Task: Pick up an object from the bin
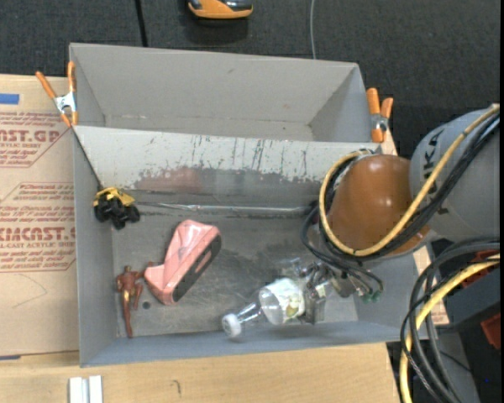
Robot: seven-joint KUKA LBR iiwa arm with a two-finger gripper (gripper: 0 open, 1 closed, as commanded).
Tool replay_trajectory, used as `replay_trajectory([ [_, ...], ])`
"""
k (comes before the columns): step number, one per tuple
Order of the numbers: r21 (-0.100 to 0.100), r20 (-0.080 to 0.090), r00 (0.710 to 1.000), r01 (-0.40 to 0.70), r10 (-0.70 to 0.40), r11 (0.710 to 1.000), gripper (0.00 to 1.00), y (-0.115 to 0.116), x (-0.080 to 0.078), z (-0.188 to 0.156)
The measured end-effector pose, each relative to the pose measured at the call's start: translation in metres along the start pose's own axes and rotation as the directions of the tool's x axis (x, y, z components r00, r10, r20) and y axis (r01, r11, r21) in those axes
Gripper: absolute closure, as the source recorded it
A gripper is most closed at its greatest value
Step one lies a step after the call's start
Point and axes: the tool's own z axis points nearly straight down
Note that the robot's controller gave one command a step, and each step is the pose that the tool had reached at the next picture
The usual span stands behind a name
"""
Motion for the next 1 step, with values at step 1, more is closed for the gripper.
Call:
replay_trajectory([
  [1,0.003,0.005,1.0,0.0,0.0,1.0,1.0,-0.0004,-0.0012,-0.0228],
])
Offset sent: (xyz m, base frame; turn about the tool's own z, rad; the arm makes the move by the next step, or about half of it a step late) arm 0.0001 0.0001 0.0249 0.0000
